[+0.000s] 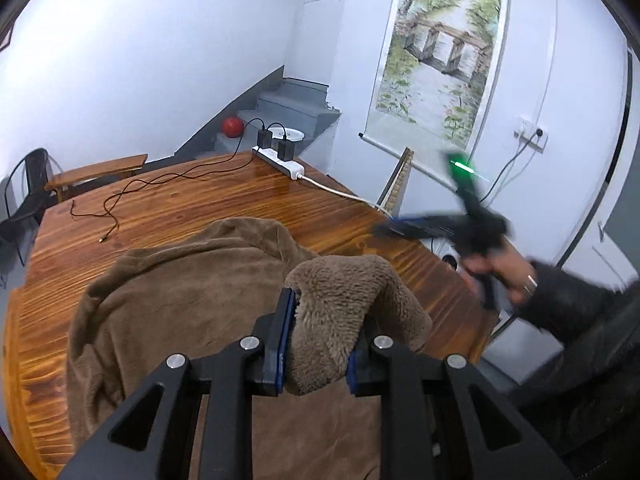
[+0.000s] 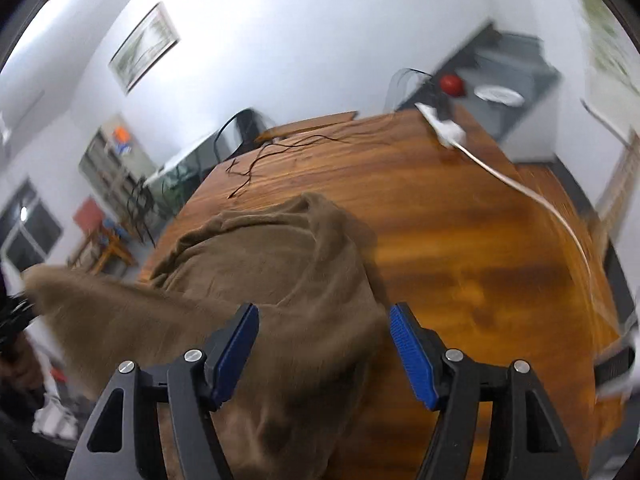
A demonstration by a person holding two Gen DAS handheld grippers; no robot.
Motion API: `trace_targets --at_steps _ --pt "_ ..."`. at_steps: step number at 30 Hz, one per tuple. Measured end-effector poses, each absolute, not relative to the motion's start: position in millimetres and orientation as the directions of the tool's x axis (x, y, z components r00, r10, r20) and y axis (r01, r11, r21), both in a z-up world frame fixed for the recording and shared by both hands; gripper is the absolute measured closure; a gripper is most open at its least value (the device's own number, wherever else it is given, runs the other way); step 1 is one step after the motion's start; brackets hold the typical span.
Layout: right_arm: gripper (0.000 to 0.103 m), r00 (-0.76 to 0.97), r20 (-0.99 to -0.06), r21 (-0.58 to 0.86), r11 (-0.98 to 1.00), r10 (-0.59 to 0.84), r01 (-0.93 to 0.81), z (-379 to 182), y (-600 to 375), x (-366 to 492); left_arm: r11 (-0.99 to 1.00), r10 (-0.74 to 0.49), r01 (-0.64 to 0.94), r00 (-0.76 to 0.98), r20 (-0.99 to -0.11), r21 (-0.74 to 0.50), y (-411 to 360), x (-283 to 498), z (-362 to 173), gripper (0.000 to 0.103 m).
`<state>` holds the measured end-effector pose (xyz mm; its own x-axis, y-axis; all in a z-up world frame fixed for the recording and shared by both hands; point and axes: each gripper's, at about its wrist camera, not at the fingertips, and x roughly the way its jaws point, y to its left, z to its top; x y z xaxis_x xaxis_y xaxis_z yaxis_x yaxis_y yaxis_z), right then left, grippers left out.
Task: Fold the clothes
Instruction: 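Lift the corner with the left gripper and fold it over the blanket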
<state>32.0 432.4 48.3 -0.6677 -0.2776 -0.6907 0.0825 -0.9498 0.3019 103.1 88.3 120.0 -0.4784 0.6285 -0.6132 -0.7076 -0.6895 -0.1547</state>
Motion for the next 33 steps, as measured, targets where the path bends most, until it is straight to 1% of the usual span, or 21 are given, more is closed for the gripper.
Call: trace_targets --at_steps 2,6,8,10,14,16,18,20,22,24,27,30,31,32,33 --pt "0.033 -0.647 -0.718 0.25 -0.963 -0.256 0.104 45 416 -4 -0.693 0.616 -0.708 -0.486 -0.62 -0.133 80 107 119 0.079" --pt "0.033 -0.564 -0.797 0.146 -0.975 -0.217 0.168 17 378 -73 -0.717 0.586 -0.688 -0.51 -0.63 -0.11 66 103 117 0.079" --pt "0.033 -0.5 -0.851 0.072 -0.979 -0.159 0.188 -6 358 -103 -0.732 0.574 -0.673 -0.522 -0.631 -0.109 58 97 117 0.079" --pt "0.033 -0.461 -0.884 -0.012 -0.981 -0.081 0.194 -31 344 -127 -0.751 0.557 -0.653 -0.542 -0.629 -0.102 47 87 117 0.078" --pt "0.033 -0.441 -0.892 -0.193 -0.968 0.105 0.16 -62 340 -155 -0.799 0.51 -0.596 -0.596 -0.621 -0.084 26 53 115 0.078" --pt "0.033 -0.441 -0.882 -0.237 -0.965 0.165 0.112 -67 353 -161 -0.828 0.473 -0.555 -0.62 -0.626 -0.076 15 23 109 0.078" --pt "0.033 -0.439 -0.874 -0.253 -0.967 0.209 0.043 -68 374 -165 -0.847 0.442 -0.528 -0.629 -0.64 -0.066 8 -5 99 0.078" --pt "0.033 -0.435 -0.862 -0.273 -0.961 0.261 -0.037 -66 397 -168 -0.867 0.393 -0.496 -0.626 -0.674 -0.045 3 -37 82 0.077" --pt "0.033 -0.422 -0.861 -0.273 -0.958 0.282 -0.082 -65 413 -171 -0.889 0.332 -0.457 -0.611 -0.719 -0.022 0 -69 59 0.075" --pt "0.033 -0.411 -0.864 -0.266 -0.957 0.29 -0.114 -66 424 -171 -0.91 0.233 -0.413 -0.589 -0.774 0.04 0 -96 32 0.075" --pt "0.033 -0.426 -0.869 -0.216 -0.968 0.251 -0.129 -61 428 -162 -0.923 0.115 -0.366 -0.55 -0.827 0.115 2 -121 -2 0.075" --pt "0.033 -0.496 -0.847 -0.147 -0.981 0.193 -0.13 -42 416 -145 -0.937 0.024 -0.31 -0.513 -0.858 0.159 -2 -131 -23 0.069" --pt "0.033 -0.524 -0.835 -0.118 -0.985 0.166 -0.123 -34 409 -139 -0.942 -0.005 -0.289 -0.501 -0.866 0.173 -4 -134 -29 0.066" --pt "0.033 -0.547 -0.826 -0.091 -0.99 0.134 -0.106 -28 399 -133 -0.945 -0.036 -0.267 -0.495 -0.868 0.191 -7 -136 -31 0.062" --pt "0.033 -0.569 -0.817 -0.059 -0.995 0.095 -0.082 -22 389 -126 -0.949 -0.05 -0.249 -0.492 -0.869 0.195 -11 -139 -31 0.061"
